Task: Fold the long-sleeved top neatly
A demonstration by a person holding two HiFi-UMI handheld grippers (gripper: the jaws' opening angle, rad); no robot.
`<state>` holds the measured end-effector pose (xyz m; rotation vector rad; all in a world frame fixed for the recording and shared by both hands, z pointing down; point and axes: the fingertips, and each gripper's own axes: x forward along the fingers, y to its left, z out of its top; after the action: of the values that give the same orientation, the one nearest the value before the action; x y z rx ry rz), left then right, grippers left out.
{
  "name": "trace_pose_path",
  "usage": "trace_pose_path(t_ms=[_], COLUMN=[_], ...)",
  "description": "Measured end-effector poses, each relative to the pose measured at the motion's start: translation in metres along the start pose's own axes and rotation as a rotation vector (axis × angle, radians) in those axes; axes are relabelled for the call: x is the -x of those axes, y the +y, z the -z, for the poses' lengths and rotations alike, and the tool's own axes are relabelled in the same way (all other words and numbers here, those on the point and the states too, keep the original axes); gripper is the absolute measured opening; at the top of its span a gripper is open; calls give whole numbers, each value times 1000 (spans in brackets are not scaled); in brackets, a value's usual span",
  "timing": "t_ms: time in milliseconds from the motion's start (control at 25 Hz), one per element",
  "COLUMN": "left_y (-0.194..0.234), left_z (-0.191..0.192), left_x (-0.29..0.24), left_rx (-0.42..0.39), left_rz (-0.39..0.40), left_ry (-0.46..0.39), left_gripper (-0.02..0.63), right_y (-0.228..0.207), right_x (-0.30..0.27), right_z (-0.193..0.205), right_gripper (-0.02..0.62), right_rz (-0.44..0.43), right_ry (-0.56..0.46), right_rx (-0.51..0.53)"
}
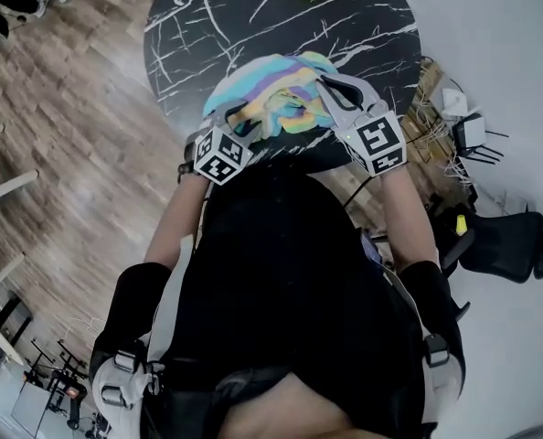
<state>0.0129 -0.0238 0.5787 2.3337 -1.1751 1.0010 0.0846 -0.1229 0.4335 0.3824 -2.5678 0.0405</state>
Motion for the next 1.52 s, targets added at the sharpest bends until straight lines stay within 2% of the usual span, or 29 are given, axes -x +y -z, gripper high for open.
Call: trace_pose_path(t_ms=[160,280,480,560,720,880,1200,1360,1520], left_y=[2,5,10,11,17,36,99,115,114], left_z=[11,16,13,10,2,-9,-49,-70,-85], left_x=[-7,-8,1,8,36,77,176,216,246], left_rx=[-39,-45,-23,-15,-14,-11,23,-59,-164], left_rz=[-14,-26,-18,-13,-20,-65,-135,-141,-138], left_ry=[44,67,45,21,-36,-118,-320,-380,-421], left_gripper=[218,188,59,26,21,18,17,17,17], right_y=[0,2,1,0,2,8,50,71,95], right_x=[0,1,6,10,19,26,29,34,51], right_z=[1,3,5,6,13,17,-20,-45,-65], right_gripper=[25,25,25,25,25,25,25,25,25], right_rz=[-2,3,30,50,94,150,247,318,410], right_ry=[5,7,2,-1,3,6,-52,-77,-96], right_rx=[-8,-6,-8,-16,-44,-77,-69,-25,-1])
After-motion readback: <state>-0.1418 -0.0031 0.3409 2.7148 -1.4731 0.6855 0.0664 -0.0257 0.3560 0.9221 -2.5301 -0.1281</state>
